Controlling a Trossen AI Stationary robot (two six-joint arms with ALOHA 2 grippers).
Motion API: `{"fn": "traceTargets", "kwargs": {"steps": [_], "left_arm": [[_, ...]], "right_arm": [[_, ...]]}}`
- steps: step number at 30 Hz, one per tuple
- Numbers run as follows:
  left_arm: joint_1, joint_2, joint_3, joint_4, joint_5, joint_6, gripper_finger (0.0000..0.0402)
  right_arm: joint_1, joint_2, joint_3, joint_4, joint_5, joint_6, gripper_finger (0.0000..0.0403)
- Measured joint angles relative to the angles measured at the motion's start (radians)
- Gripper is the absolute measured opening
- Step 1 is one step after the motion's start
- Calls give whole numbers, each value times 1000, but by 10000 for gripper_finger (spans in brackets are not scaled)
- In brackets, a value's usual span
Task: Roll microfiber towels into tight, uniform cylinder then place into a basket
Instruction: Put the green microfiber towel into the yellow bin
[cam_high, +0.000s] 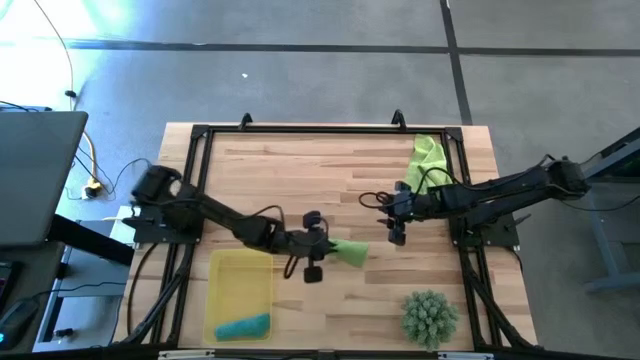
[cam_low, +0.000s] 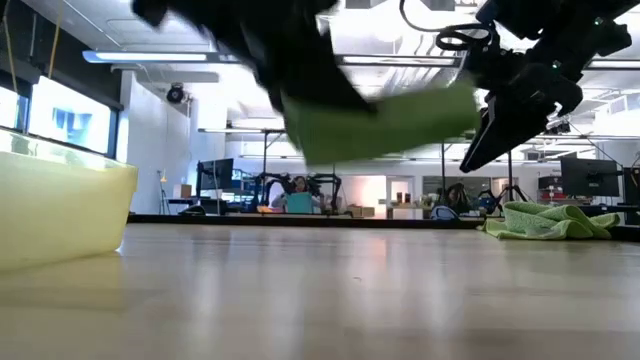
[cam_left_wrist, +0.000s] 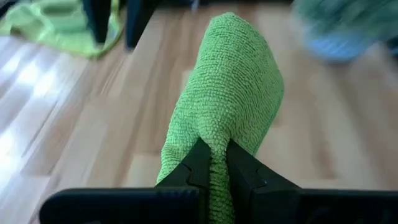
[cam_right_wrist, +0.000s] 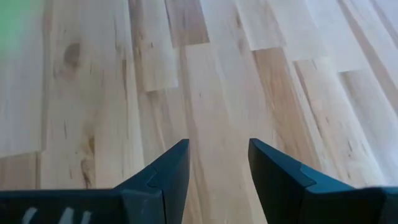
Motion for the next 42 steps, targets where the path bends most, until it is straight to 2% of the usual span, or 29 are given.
{"fn": "traceTargets", "kwargs": {"steps": [3,6,10,14,26,33,38,42], "left_arm": [[-40,-76,1,-92,-5,-49,10],[-97,-141,2,-220,-54,-118,10],[-195,-202,3,-451,-137,-302,10],[-299,-214,2,-637,-162,-524,10],[-596,-214,3,-955,-174,-1083,11],[-743,-215,3,-1131,-285,-1363,11],[-776,-215,3,-1150,-394,-1415,11],[-776,-216,3,-1152,-371,-1399,11]], "right_arm": [[0,0,0,0,11,0,155],[0,0,0,-2,11,0,155],[0,0,0,-3,12,0,155],[0,0,1,5,14,0,155],[0,0,2,24,64,5,155],[0,0,2,61,64,7,155],[0,0,2,67,64,7,155],[0,0,2,67,64,8,155]]}}
